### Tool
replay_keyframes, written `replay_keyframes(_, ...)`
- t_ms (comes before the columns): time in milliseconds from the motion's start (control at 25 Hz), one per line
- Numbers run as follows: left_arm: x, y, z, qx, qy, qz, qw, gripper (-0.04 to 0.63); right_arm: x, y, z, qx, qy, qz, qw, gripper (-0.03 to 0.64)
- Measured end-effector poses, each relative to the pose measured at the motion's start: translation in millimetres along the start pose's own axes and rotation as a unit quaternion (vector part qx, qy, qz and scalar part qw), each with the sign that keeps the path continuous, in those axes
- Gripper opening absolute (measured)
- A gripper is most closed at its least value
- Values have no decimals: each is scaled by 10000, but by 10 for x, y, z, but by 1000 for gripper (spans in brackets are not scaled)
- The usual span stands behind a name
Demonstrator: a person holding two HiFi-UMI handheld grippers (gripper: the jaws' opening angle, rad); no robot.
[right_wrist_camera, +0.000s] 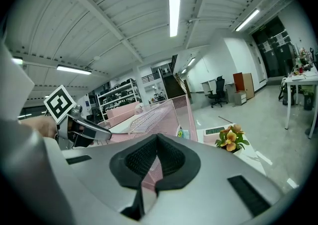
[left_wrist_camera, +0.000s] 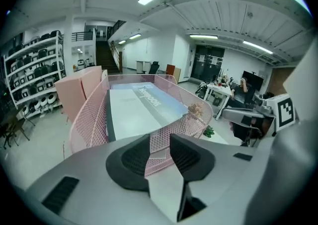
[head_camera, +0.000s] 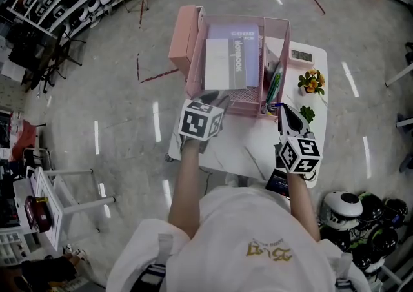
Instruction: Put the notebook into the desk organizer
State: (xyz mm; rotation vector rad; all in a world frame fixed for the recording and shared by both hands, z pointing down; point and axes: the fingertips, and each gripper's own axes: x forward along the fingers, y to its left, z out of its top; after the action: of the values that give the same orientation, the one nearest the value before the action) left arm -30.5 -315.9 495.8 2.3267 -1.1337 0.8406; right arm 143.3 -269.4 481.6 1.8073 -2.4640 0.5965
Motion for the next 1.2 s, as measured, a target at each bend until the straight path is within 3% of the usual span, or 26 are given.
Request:
replay_keyframes(160,-100,0,-38,-174,-341,-87,9992,100,-50,119,35,-112,-21,37,9999,12)
replay_keyframes(280,-198,-15,-18,-357,-783,-189,9961,31,-84,229,91,-190,-68,118,9997,12)
replay_keyframes(360,-273,-39,-4,-514,-1075,-280,9925,18,-117,318,120,-211,-102,199,9995,12)
replay_keyframes(440,-350,-83,4,-751,-1367,-425,9868,18,-154,410,126,-238,-80,255,9994,12)
replay_keyframes(600,-489,-188,39,-1284,-2001,-877,9674,17,-215,561,114,-417,-18,222,9989,12)
replay_keyframes(800,-662,-202,-9,-1070,-2376,-732,9627,17,-345,694,99,-490,-120,90,9987,12)
replay_keyframes(960,-785,-163,-66,-1282,-2643,-762,9528,17,-423,775,60,-546,-218,4,9983,12)
replay_keyframes(1200,-857,-178,-146,-1133,-2694,-734,9535,17,-494,853,11,-568,-301,-117,9979,12)
